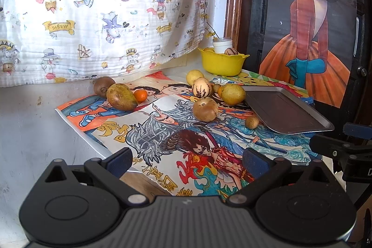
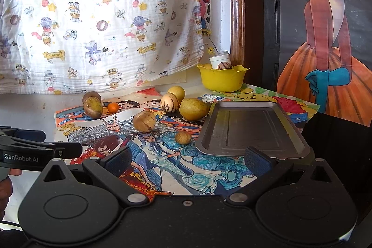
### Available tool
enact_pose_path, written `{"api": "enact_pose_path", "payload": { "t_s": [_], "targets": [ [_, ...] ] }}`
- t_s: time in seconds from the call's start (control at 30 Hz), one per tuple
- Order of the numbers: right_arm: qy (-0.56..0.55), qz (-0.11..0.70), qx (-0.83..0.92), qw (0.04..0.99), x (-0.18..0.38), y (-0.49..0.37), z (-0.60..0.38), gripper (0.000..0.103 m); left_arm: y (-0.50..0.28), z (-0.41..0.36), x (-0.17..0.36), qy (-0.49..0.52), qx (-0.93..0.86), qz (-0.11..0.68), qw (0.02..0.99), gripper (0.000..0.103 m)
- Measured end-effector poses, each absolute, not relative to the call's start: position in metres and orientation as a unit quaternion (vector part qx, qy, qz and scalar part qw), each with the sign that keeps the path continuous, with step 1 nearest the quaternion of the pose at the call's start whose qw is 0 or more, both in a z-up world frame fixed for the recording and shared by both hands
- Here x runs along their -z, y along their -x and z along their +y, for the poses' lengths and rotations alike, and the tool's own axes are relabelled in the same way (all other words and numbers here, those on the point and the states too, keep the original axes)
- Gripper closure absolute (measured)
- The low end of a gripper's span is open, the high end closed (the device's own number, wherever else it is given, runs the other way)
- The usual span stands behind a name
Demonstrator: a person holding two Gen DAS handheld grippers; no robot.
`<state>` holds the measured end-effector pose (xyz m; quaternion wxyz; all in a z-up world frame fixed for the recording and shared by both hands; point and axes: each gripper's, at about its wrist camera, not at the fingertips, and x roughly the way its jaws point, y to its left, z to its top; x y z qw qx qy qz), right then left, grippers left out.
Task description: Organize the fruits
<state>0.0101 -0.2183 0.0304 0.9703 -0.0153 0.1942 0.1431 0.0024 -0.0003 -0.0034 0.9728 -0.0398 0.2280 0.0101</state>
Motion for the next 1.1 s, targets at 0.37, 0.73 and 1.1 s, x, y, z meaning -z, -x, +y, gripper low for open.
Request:
{"api": "enact_pose_path", "payload": {
  "t_s": [0.37,0.73,1.1],
  "targets": [
    [0.016,0.194,-0.143,0.970,-0.0304,-0.0098,-0.2181,0.001,-0.0019,-0.0005,0.0034,0.039,-0.007,0.230,0.972,0.000],
    [0.017,0.195,-0.143,0.970,-0.0307,-0.0095,-0.2178,0.001,-0.0008,-0.0027,0.0030,0.038,-0.004,0.230,0.972,0.000],
    [0.019,0.195,-0.145,0.970,-0.0302,-0.0094,-0.2157,0.001,-0.0010,-0.0027,0.0025,0.039,-0.001,0.232,0.972,0.000]
  ]
}}
